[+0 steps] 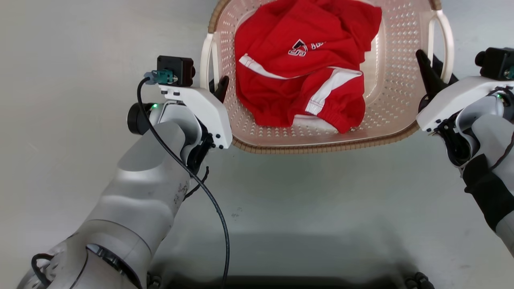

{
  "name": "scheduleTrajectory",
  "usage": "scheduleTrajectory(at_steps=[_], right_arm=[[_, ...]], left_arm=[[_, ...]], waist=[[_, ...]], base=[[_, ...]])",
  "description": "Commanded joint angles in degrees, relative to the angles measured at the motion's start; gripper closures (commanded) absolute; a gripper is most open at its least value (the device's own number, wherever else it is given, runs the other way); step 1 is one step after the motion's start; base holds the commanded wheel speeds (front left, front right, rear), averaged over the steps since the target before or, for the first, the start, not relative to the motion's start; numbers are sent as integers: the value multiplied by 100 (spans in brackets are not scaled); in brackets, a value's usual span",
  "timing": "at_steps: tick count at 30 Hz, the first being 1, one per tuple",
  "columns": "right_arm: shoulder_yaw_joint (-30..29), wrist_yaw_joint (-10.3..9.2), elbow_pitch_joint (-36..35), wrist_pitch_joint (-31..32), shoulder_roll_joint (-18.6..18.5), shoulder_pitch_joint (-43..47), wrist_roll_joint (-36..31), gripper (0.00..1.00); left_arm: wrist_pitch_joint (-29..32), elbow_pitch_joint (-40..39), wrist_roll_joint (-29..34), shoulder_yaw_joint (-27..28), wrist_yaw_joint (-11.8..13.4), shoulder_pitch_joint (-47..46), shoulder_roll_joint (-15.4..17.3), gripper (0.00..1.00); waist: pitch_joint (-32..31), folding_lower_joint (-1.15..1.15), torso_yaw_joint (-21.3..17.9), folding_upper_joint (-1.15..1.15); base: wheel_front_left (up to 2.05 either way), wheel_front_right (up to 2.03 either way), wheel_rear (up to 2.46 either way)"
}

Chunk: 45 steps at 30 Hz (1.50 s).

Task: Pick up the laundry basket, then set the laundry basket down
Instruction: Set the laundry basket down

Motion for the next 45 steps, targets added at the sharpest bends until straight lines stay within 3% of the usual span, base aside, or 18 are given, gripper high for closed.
scheduleTrajectory(at_steps=[1,8,17,18,19,20,33,45], right_arm=[[-449,-126,35,-185,-711,297,-265,100],[-1020,-126,-187,-185,-533,638,-960,100],[-1322,-126,-332,-185,-390,784,-1293,100],[-1340,-126,-364,-185,-371,797,-1280,75],[-1335,-126,-437,-185,-355,800,-1282,0],[-1290,-126,-511,-185,-326,826,-1257,0],[-100,-126,-1688,-145,-694,976,-350,0],[433,-126,-1933,-175,-918,808,132,0]], left_arm=[[-91,196,75,22,34,67,589,100],[-174,207,71,-140,34,42,515,100],[-223,178,-23,-282,34,-10,507,100],[-220,194,-52,-274,34,-24,510,100],[-287,210,-62,-264,34,-56,522,35],[-288,226,-96,-249,34,-60,520,0],[-646,188,-269,-293,34,-123,415,0],[-886,92,-423,-330,34,-127,385,0]], waist=[[171,-1,79,0],[257,-1,142,0],[323,-1,151,0],[324,-1,150,0],[330,-1,142,0],[330,-1,133,0],[371,-1,116,0],[382,-1,99,0]], base=[[0,0,0],[0,0,0],[0,0,0],[0,0,0],[0,0,0],[0,0,0],[0,0,0],[0,0,0]])
